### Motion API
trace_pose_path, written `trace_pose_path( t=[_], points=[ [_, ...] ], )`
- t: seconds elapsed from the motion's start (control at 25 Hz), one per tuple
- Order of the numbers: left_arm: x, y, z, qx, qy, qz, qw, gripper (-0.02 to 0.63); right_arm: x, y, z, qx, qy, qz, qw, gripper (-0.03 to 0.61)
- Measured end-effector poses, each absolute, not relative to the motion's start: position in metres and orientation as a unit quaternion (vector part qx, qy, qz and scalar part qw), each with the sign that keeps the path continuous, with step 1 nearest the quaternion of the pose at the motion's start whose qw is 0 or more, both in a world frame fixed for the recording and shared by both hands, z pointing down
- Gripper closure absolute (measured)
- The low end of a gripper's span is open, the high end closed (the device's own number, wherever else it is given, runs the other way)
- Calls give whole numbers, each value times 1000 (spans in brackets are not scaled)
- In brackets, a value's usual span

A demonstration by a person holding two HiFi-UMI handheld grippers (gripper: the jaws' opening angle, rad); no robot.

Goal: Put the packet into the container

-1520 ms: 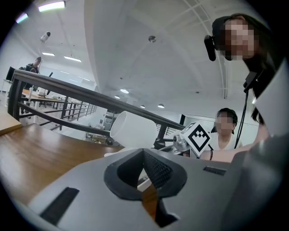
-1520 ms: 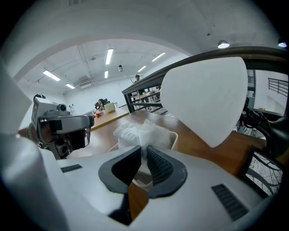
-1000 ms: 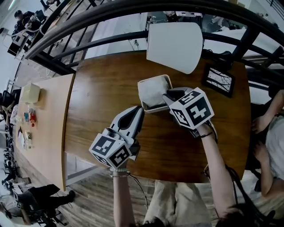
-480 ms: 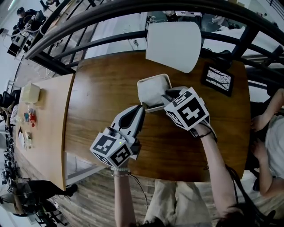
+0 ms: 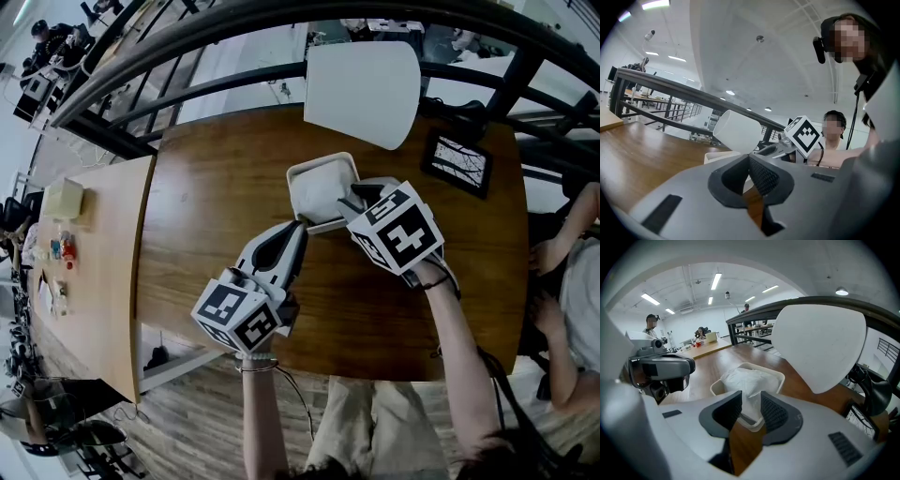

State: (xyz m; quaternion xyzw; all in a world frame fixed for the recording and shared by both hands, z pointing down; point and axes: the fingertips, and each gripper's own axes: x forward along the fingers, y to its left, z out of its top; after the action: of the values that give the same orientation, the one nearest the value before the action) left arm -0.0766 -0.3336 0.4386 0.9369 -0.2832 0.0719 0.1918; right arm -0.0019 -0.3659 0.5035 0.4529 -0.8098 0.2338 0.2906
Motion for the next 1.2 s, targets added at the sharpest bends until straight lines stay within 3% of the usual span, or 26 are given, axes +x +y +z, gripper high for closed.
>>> trace_pose_path(
  t=[0.64, 0.92, 1.2],
  points=[
    [-77, -311, 402, 938, -278, 55, 197, 609, -16, -324, 437, 441, -837, 250, 205, 473],
    [-66, -290, 368, 947, -262, 34, 182, 609, -17, -298, 392, 454, -847, 196, 194, 561],
    [-64, -263, 336, 955, -245, 23, 165, 609, -21, -267, 346, 476, -852, 167, 138, 566]
  ],
)
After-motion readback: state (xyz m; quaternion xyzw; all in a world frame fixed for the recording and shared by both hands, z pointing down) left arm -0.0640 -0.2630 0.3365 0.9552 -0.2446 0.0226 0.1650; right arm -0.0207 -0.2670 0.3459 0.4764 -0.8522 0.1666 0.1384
